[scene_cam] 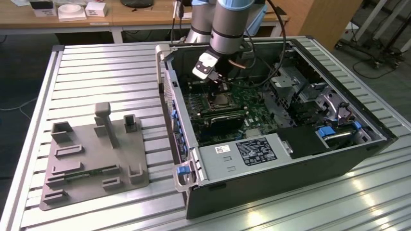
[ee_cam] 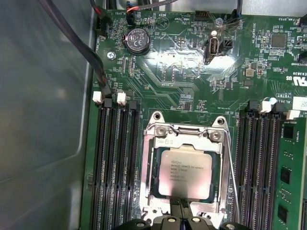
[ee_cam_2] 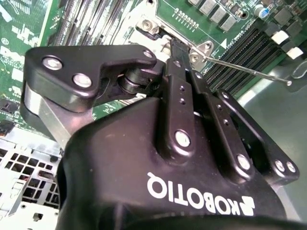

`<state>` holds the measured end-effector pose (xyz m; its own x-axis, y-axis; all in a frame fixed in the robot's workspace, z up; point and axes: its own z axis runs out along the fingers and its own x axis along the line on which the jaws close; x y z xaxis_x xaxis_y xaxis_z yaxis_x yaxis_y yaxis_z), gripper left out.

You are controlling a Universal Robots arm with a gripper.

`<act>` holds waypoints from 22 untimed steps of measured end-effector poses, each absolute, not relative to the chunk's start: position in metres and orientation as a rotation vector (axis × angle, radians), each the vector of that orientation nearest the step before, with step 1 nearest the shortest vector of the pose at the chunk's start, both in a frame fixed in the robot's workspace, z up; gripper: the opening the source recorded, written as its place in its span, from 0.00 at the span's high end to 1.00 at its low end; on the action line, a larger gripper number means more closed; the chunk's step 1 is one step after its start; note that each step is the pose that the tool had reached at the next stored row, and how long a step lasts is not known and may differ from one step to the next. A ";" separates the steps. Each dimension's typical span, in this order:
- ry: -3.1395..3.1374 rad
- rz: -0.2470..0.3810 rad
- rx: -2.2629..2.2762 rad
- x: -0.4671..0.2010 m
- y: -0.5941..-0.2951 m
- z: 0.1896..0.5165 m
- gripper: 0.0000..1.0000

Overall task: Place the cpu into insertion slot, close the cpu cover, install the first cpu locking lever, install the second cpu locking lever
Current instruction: 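Close the cpu cover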

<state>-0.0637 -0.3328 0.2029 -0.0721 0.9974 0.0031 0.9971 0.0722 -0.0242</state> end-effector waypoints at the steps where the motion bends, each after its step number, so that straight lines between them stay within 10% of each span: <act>1: -2.286 0.024 -2.127 -0.064 -0.333 0.202 0.90; 22: -2.295 0.007 -2.135 -0.056 -0.333 0.208 0.90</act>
<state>-0.0563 -0.3328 0.2082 -0.0721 0.9974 0.0019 0.9974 0.0721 -0.0082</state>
